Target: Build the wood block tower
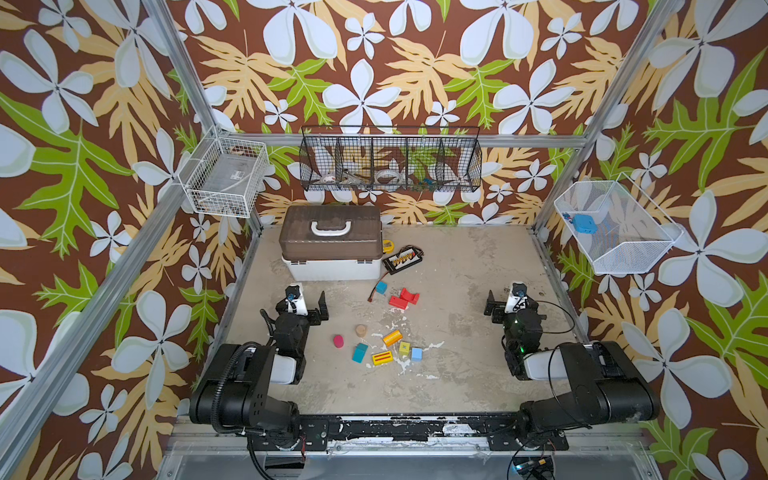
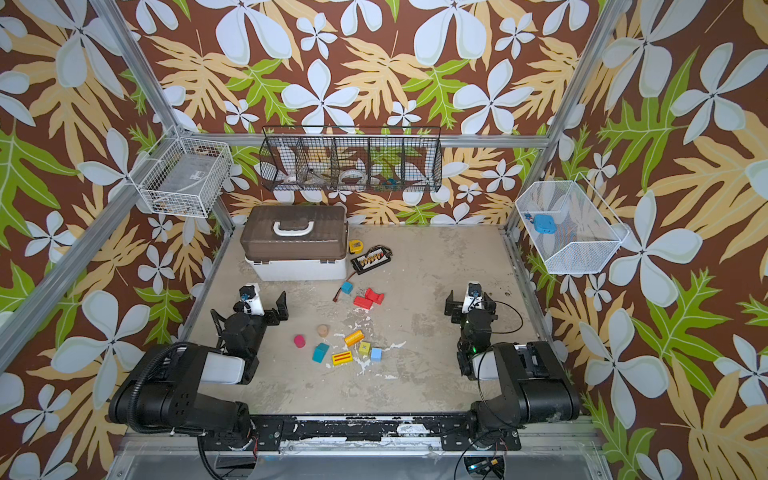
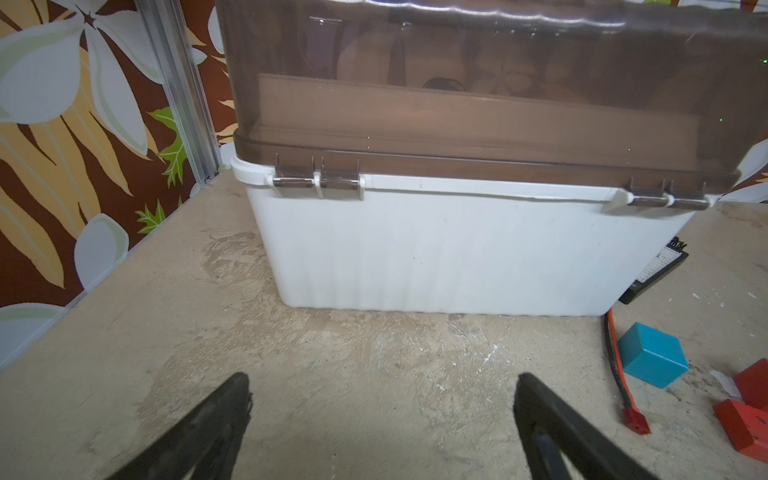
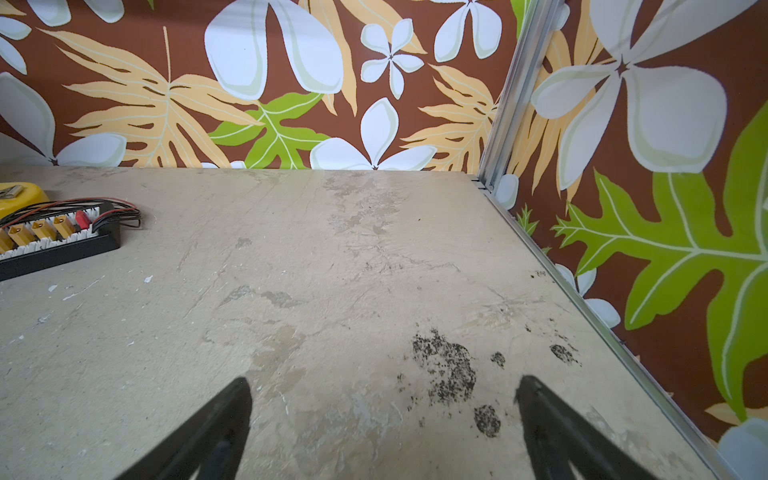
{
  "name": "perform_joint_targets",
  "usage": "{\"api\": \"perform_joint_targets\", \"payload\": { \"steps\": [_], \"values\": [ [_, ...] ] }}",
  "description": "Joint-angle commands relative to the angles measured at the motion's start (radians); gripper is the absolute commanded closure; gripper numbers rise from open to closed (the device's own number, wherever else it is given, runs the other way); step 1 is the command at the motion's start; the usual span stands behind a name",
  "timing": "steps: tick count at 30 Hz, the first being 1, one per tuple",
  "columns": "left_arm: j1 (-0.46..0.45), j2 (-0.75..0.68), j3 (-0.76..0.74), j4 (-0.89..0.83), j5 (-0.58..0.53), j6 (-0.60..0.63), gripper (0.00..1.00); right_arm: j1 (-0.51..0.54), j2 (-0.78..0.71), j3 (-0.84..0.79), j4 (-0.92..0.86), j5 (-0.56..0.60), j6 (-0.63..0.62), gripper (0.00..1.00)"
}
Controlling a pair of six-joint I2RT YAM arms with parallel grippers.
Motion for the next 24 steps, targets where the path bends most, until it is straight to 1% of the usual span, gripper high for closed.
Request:
{"api": "perform_joint_targets", "payload": {
  "steps": [1, 10, 12, 14, 15, 16, 17, 18, 19, 20, 22, 23, 24],
  "values": [
    [-0.001, 0.0, 0.004, 0.049, 0.002, 0.012, 0.0, 0.001, -0.001, 0.002, 0.033, 0.007, -0.008, 0.0],
    [-0.001, -0.001, 0.0, 0.052, 0.001, 0.011, 0.0, 0.001, -0.004, -0.001, 0.035, 0.008, -0.008, 0.0],
    [-0.001, -0.028, -0.012, 0.062, 0.015, 0.013, 0.0, 0.006, -0.023, 0.002, 0.032, 0.005, -0.023, 0.0],
    [-0.009, -0.143, -0.039, 0.008, 0.009, 0.017, 0.0, 0.03, -0.106, 0.035, -0.107, 0.028, -0.033, 0.0],
    [-0.015, -0.233, -0.053, -0.053, -0.006, 0.001, 0.0, 0.055, -0.159, 0.059, -0.204, 0.083, -0.012, 0.0],
    [-0.017, -0.314, -0.059, -0.127, -0.047, -0.049, 0.0, 0.066, -0.203, 0.083, -0.3, 0.119, 0.032, 0.0],
    [-0.018, -0.426, -0.051, -0.251, -0.074, -0.085, 0.0, 0.066, -0.245, 0.098, -0.368, 0.101, 0.069, 0.01],
    [-0.024, -0.537, -0.056, -0.35, -0.115, -0.108, 0.0, 0.065, -0.286, 0.098, -0.396, 0.062, 0.081, 0.0],
    [-0.025, -0.62, -0.079, -0.385, -0.141, -0.15, 0.0, 0.072, -0.32, 0.089, -0.393, 0.034, 0.073, 0.0],
    [-0.026, -0.718, -0.118, -0.387, -0.156, -0.196, 0.0, 0.082, -0.36, 0.075, -0.389, 0.04, 0.085, 0.0],
    [-0.026, -0.875, -0.197, -0.368, -0.173, -0.304, 0.0, 0.086, -0.434, 0.065, -0.424, 0.035, 0.191, 0.0],
    [-0.026, -0.95, -0.199, -0.433, -0.187, -0.359, 0.0, 0.086, -0.471, 0.074, -0.478, 0.036, 0.285, 0.0],
    [-0.026, -1.013, -0.166, -0.559, -0.167, -0.379, 0.0, 0.086, -0.503, 0.086, -0.543, 0.015, 0.327, 0.0]
  ]
}}
